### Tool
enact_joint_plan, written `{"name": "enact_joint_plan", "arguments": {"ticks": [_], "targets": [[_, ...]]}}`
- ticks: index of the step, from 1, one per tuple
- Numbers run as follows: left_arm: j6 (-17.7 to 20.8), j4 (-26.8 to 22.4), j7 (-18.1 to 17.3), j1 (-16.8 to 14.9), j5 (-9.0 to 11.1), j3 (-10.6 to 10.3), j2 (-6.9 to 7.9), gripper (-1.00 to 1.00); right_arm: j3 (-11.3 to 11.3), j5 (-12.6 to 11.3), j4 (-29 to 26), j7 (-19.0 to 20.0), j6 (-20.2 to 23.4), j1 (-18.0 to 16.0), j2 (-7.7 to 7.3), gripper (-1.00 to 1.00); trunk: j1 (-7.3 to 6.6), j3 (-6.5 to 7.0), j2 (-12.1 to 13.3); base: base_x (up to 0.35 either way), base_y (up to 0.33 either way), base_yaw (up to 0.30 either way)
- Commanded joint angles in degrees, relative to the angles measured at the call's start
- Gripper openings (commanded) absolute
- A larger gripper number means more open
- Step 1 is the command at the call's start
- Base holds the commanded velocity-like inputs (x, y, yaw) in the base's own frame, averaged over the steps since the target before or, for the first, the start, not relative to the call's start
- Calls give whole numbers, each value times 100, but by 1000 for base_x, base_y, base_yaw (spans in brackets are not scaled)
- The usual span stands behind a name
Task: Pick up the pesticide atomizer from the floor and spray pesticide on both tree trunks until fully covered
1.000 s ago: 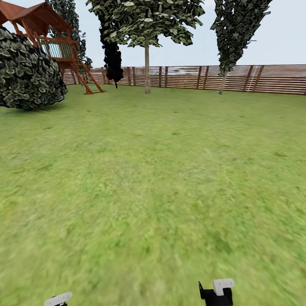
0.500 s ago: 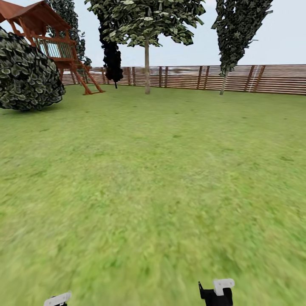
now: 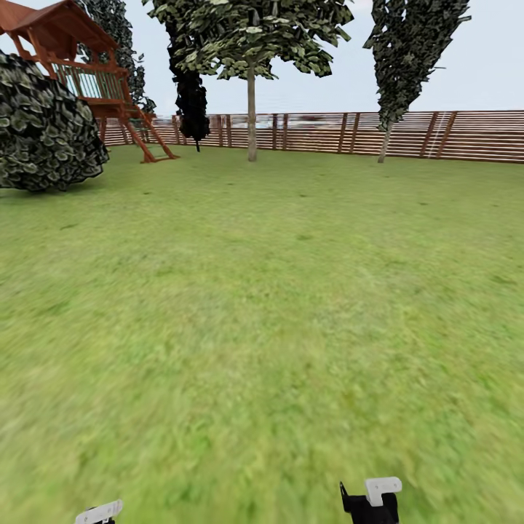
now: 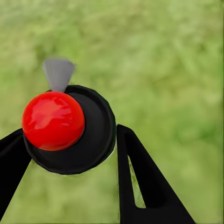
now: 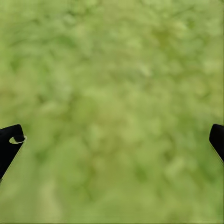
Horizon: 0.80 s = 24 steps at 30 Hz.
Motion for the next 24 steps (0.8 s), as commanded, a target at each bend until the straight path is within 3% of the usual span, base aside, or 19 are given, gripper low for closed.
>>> {"name": "enact_joint_plan", "arguments": {"ticks": [1, 24], "targets": [[-18, 6, -1, -4, -7, 29, 0, -100, 50, -25, -1, -29, -9, -2, 0, 100, 3, -5, -2, 340, 0, 0], [-18, 6, -1, -4, -15, 24, -2, -100, 50, -34, -1, -36, -9, -2, -9, 100, 3, -5, -2, 340, 0, 0]]}}
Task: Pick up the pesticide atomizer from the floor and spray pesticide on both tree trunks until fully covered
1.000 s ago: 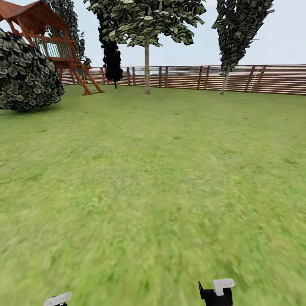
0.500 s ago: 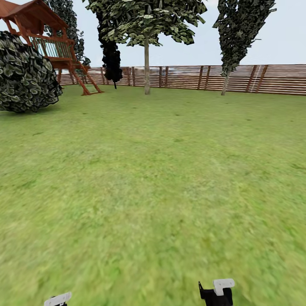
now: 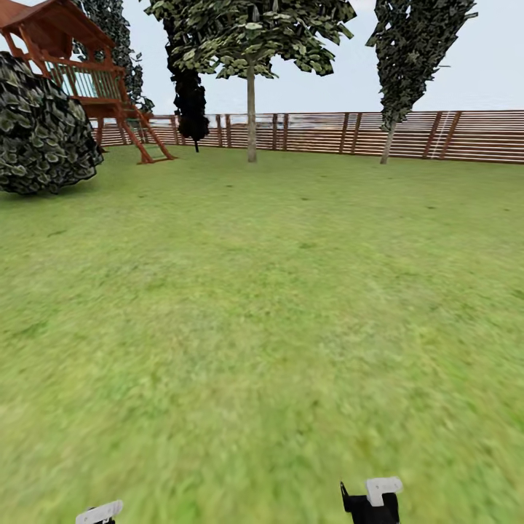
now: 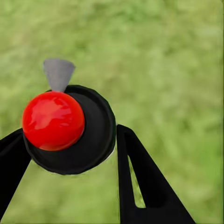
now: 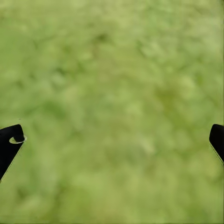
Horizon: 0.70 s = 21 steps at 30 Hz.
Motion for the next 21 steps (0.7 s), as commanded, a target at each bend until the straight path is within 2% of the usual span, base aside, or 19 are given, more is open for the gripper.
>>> {"name": "enact_joint_plan", "arguments": {"ticks": [1, 21], "targets": [[-19, 6, -1, -4, -8, 28, 1, -100, 50, -25, -1, -28, -9, -2, 0, 100, 3, -5, -2, 340, 0, 0], [-23, 6, -1, -4, -8, 30, 1, -100, 50, -22, -1, -21, -9, -2, 0, 100, 3, -5, -2, 341, 0, 0]]}}
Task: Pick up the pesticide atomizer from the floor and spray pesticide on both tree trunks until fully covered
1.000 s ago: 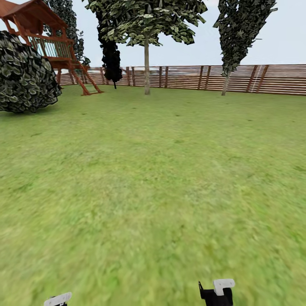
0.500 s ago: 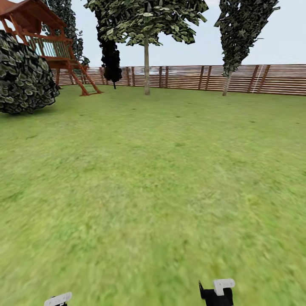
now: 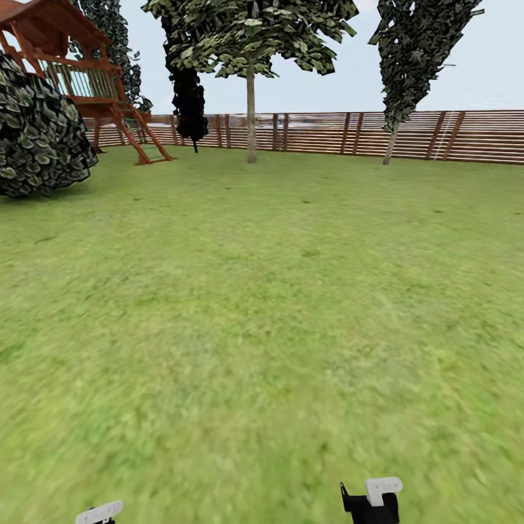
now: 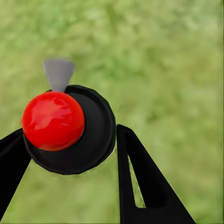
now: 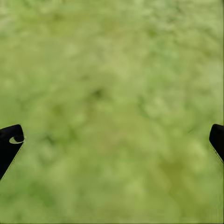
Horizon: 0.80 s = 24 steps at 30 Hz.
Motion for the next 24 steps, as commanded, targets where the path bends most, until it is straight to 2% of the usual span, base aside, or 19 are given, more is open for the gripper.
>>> {"name": "enact_joint_plan", "arguments": {"ticks": [1, 24], "targets": [[-21, 4, -1, -4, -8, 30, 0, -100, 50, -23, -1, -29, -9, -2, 0, 100, 3, -5, -2, 341, 0, 0], [-23, 1, -1, -4, -8, 35, 0, -100, 50, -26, -1, -31, -9, -2, 0, 100, 3, -5, -2, 340, 0, 0]]}}
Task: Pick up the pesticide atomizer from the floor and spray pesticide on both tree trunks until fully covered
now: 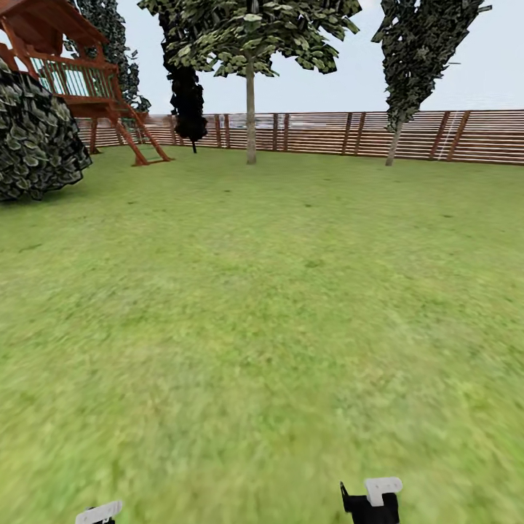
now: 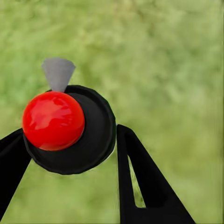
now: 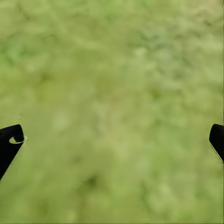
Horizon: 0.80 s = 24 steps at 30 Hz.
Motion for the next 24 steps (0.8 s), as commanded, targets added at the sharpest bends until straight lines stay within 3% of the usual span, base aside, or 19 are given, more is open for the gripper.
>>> {"name": "enact_joint_plan", "arguments": {"ticks": [1, 24], "targets": [[-18, 3, -1, -4, -7, 29, 0, -100, 50, -23, -1, -29, -9, -2, 0, 100, 3, -5, -2, 340, 0, 0], [-18, 2, -1, -4, -1, 28, 0, -100, 50, -25, -1, -28, -9, -2, 8, 100, 3, -5, -2, 340, 0, 0]]}}
